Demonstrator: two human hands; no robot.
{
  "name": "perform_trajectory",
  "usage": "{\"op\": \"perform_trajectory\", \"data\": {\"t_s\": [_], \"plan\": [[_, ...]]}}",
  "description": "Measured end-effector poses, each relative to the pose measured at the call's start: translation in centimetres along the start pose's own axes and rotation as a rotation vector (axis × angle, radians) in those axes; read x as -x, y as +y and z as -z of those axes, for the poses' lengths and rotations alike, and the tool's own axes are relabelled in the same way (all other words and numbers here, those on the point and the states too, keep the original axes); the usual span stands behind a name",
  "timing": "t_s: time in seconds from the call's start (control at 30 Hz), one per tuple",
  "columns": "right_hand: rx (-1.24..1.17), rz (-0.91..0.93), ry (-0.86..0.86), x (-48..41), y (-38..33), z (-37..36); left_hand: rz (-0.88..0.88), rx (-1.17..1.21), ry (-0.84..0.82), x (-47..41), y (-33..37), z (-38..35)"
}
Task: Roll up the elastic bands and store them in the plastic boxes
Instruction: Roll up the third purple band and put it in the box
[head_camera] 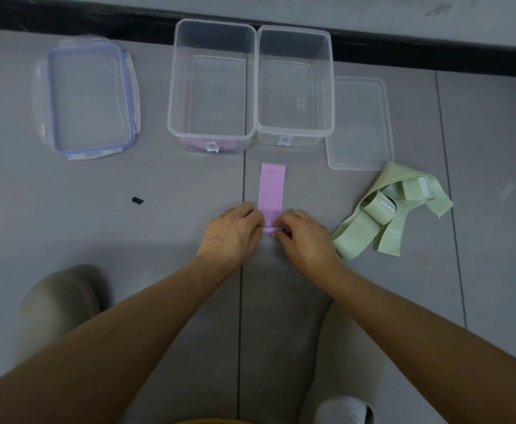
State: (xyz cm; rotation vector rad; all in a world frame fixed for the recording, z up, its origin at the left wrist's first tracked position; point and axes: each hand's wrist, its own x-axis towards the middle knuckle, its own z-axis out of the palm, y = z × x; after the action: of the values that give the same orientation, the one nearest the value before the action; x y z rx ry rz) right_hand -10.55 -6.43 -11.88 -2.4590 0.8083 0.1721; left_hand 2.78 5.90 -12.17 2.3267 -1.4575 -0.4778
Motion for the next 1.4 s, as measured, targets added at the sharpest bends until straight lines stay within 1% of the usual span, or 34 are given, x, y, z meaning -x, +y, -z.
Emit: {"op": "perform_trajectory", "data": {"t_s": [0.03,0.13,0.17,0.23,0.37,0.53,0.67,0.83,0.97,1.1,1.23,1.4], "plan": [[-0.027,-0.029,0.009,0.1,-0.1,-0.2,-0.016,-0.009,0.001,0.0,-0.1,0.0],[-0.237,-0.206,0.055,0.1,-0.4,-0.3,-0.038,-0.032,0.005,-0.1,-0.4,-0.1],[-0.281,-0.23,0.064,-0.1,-0.5,-0.3,-0.03,-0.033,0.009,-0.2,-0.5,-0.3],[-0.274,-0.214,0.063,-0.4,-0.5,-0.1,0.001,-0.033,0.014,-0.5,-0.6,-0.5],[-0.15,-0.109,0.083,-0.7,-0.7,0.2,0.059,-0.014,0.017,-0.9,-0.6,-0.6],[-0.039,0.018,0.032,-0.7,0.0,0.3,0.095,0.027,0.037,-0.8,0.0,-0.5],[-0.024,0.011,0.032,-1.3,0.0,0.5,0.072,0.068,0.059,-0.9,-0.1,-0.4],[-0.052,-0.036,0.037,-1.9,0.1,0.7,0.009,0.004,0.04,-1.3,-0.9,-0.4],[-0.086,-0.019,0.065,-1.7,-0.2,0.7,-0.004,-0.012,0.046,-2.0,-0.9,-0.2],[-0.068,0.022,0.038,-1.2,0.0,0.7,-0.027,-0.017,0.038,-1.9,-1.0,-0.2],[-0.051,0.062,0.042,-1.6,0.3,0.7,0.015,0.012,0.041,-1.8,-0.8,-0.3],[-0.052,0.025,0.007,-2.5,0.4,1.1,0.063,0.063,0.079,-1.7,-0.8,-0.3]]}}
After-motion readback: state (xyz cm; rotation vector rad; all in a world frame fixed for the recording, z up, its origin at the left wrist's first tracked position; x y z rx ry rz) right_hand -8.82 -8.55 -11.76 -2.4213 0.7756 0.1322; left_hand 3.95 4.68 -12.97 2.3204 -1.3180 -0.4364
